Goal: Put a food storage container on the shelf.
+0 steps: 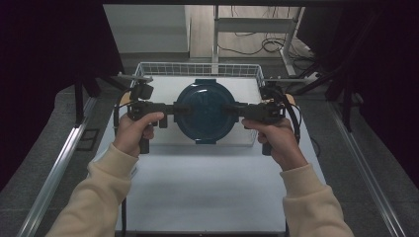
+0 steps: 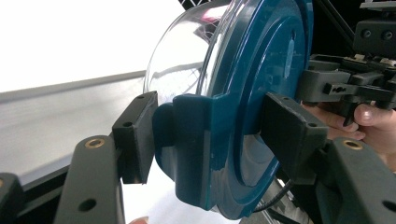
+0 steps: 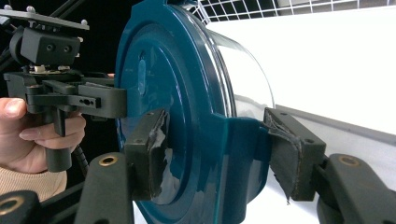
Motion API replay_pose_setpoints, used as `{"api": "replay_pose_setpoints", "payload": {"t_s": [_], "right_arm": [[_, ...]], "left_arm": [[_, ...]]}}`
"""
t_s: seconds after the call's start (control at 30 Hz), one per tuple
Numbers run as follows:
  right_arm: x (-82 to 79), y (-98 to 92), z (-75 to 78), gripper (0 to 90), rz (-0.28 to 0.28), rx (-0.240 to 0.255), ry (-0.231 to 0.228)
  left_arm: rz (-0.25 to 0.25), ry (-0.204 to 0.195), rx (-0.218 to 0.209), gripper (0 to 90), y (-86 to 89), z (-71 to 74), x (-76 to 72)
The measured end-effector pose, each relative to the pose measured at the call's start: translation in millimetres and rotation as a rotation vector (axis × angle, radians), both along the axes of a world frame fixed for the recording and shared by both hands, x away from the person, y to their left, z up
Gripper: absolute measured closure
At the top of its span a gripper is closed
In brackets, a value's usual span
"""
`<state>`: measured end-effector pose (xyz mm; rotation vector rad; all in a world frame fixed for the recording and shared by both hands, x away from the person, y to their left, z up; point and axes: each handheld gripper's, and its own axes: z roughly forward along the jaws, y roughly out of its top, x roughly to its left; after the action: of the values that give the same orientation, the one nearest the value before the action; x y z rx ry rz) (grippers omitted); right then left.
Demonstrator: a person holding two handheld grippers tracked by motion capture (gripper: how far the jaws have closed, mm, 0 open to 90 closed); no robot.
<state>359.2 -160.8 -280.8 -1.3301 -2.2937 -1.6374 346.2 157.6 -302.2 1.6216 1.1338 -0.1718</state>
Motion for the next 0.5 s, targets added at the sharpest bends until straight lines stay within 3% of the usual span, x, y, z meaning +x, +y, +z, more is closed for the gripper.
{"api": "replay_pose_setpoints", "payload": {"t_s": [0.37,0.5], "right_arm": [[15.5,0.3,8.0,42.3,0.002,0.023,0.003],[25.2,0.4,11.7,42.4,0.005,0.025,0.005]], "left_arm": [[0.002,0.001,0.015,38.3,1.9,13.3,16.5],[0.007,0.01,0.001,38.4,2.8,15.8,25.8]]}}
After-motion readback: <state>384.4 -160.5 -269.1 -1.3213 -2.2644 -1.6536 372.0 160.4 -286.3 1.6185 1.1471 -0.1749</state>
